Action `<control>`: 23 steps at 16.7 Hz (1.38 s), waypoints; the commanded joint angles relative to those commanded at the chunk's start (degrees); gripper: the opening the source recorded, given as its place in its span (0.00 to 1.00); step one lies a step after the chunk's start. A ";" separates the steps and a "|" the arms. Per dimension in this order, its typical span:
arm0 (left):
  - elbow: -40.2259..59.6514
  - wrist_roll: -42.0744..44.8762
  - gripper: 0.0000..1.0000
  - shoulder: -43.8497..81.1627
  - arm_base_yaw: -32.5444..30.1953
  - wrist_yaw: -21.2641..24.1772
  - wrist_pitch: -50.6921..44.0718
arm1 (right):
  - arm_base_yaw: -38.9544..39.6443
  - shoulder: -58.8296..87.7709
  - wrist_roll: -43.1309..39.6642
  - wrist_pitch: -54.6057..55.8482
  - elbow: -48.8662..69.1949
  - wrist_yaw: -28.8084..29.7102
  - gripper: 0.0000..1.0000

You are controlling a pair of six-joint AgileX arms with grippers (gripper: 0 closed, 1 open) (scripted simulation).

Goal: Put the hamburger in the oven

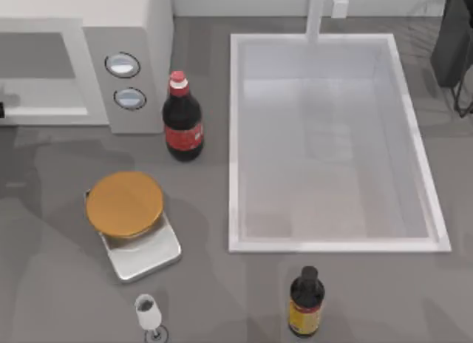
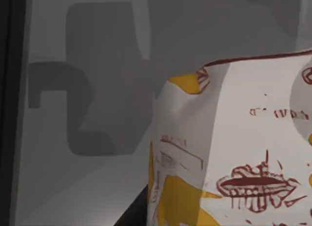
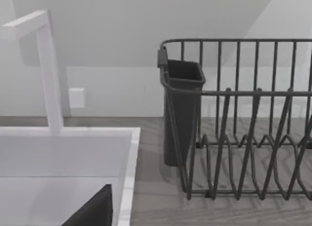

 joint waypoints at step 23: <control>-25.87 -2.10 0.00 9.41 -0.13 8.89 85.55 | 0.00 0.00 0.00 0.00 0.00 0.00 1.00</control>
